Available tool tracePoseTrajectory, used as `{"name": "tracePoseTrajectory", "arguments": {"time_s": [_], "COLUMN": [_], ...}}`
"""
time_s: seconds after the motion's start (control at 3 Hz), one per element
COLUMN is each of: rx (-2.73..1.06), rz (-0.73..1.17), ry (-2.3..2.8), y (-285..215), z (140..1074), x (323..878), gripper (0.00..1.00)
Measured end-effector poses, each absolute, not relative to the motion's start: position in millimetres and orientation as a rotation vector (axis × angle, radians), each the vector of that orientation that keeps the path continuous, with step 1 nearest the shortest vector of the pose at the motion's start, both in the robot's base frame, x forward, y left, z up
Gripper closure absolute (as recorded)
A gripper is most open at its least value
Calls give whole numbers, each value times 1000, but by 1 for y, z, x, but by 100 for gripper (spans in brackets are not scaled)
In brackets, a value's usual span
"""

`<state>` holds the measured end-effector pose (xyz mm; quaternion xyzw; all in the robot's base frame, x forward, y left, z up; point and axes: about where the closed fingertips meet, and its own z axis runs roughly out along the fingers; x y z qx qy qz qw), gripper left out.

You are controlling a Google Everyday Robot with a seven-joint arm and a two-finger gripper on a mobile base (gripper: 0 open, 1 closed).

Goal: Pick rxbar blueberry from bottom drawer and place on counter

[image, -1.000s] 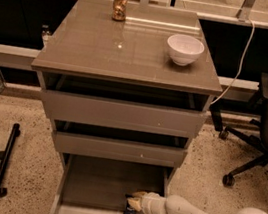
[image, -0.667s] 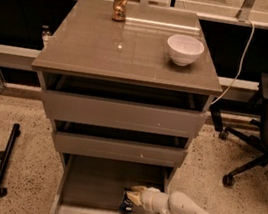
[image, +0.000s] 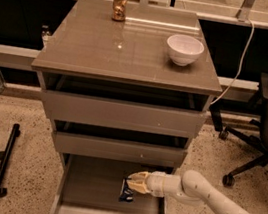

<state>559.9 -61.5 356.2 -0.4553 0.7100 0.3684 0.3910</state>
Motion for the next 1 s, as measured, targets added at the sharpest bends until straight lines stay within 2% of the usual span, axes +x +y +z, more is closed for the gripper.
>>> {"name": "tracePoseTrajectory", "arguments": {"time_s": [0.33, 0.67, 1.0], "rx": [-1405, -1559, -1739], "rz": [1004, 1029, 951], "ry": [1562, 1371, 1177], "y": [-61, -57, -43], "z": [467, 535, 595], "x": [527, 502, 478], "gripper": [100, 100, 100]}}
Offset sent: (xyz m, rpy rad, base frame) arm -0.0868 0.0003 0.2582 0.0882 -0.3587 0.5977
